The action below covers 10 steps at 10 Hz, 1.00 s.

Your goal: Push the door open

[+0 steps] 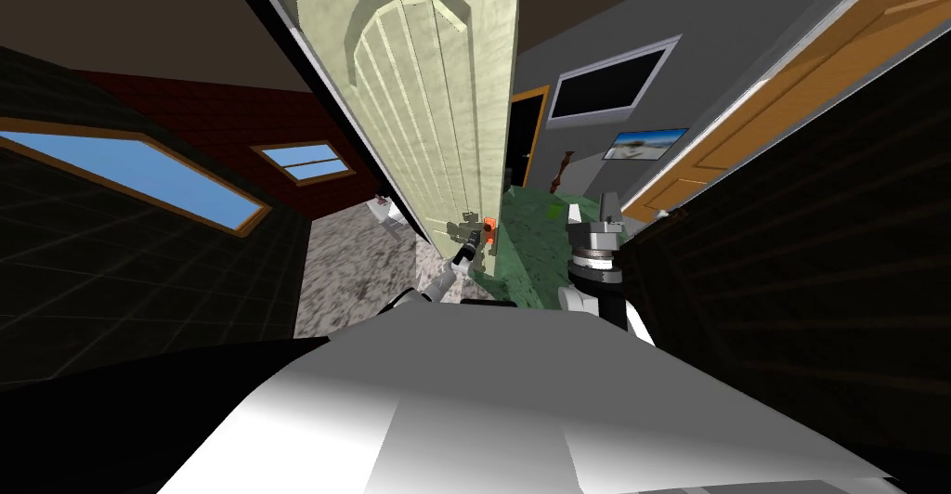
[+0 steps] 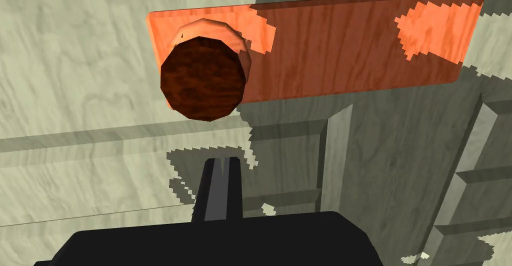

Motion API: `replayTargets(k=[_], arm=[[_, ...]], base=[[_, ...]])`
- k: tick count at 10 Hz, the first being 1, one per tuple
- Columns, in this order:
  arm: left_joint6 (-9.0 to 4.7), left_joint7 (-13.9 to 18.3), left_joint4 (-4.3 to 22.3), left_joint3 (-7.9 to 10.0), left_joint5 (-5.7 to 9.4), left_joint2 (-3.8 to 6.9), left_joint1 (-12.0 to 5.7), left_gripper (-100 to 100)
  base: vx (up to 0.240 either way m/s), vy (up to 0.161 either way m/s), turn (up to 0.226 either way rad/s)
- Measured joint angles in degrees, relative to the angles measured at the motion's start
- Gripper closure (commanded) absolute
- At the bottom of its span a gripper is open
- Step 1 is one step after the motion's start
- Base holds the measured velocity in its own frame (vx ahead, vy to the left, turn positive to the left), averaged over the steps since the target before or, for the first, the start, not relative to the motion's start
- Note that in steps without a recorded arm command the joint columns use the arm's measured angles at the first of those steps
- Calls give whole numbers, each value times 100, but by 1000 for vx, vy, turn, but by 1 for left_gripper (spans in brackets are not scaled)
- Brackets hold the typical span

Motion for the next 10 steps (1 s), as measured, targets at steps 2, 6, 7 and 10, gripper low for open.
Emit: replayTargets(k=[2, 6, 7, 10], arm=[[0, 18, -18, -39, 20, -27, 10, -100], [39, 26, -105, -88, 50, -121, 49, -100], [34, 20, -116, -78, 48, -96, 66, -100], [-8, 11, -74, -49, 47, -69, 51, -100]], base=[[-239, 40, 27], [-111, 12, 0], [172, -57, -16], [181, -72, -19]])
